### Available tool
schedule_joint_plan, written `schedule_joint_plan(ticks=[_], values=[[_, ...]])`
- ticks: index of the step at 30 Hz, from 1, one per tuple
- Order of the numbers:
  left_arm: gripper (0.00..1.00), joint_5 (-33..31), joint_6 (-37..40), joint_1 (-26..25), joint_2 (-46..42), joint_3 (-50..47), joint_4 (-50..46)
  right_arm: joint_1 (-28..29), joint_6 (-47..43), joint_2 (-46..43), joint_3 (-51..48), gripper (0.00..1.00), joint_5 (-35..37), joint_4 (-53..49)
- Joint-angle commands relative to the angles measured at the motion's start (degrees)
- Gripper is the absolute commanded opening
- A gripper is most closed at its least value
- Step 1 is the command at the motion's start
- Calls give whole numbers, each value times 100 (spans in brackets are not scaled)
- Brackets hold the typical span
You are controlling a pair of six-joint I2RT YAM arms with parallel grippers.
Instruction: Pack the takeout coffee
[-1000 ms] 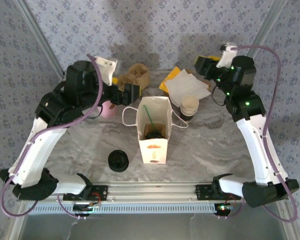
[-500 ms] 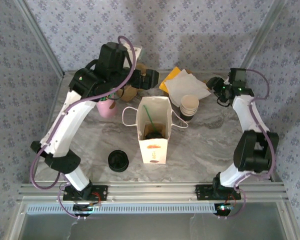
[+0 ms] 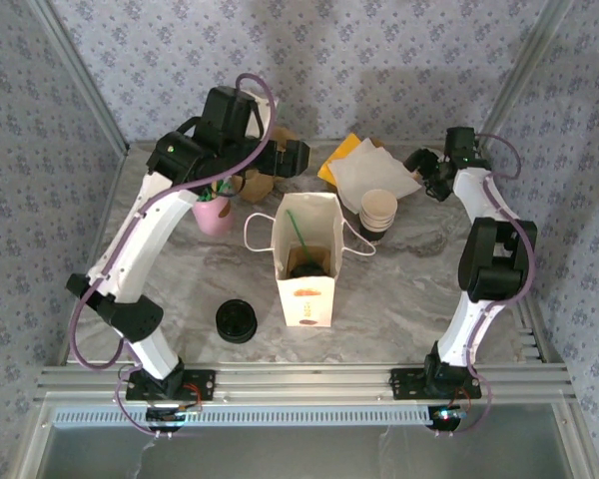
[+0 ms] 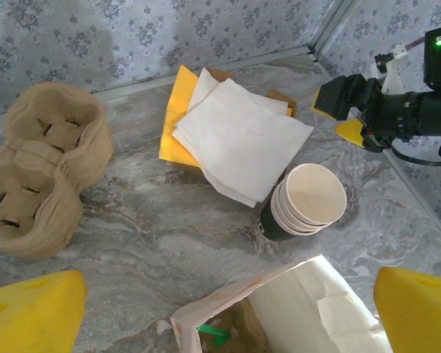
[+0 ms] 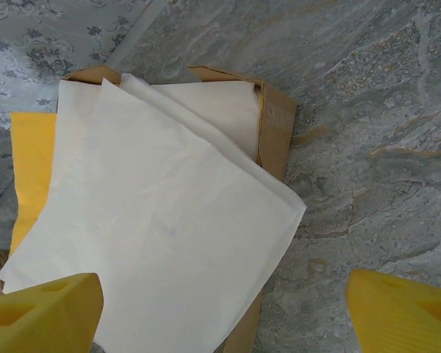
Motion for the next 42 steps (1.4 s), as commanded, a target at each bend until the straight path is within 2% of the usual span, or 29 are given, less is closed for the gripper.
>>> schedule_joint_plan(ticks=[1,12,19,26,42], values=[[100,174,-100,42,-16,-89,163,-13,-58,326,143,87,19,-60],[100,255,-169,96,334,138,226,-74,81,1115,628,83,-294,-33],[99,317,-155,134,488,262,195,-104,245,1460,841,69,-582,185],[99,344,-166,166,551,298,186,-136,339,1509,772,49,-787,498],[99,458,-227,168,762,535,118,-71,133,1207,717,25,-736,753]])
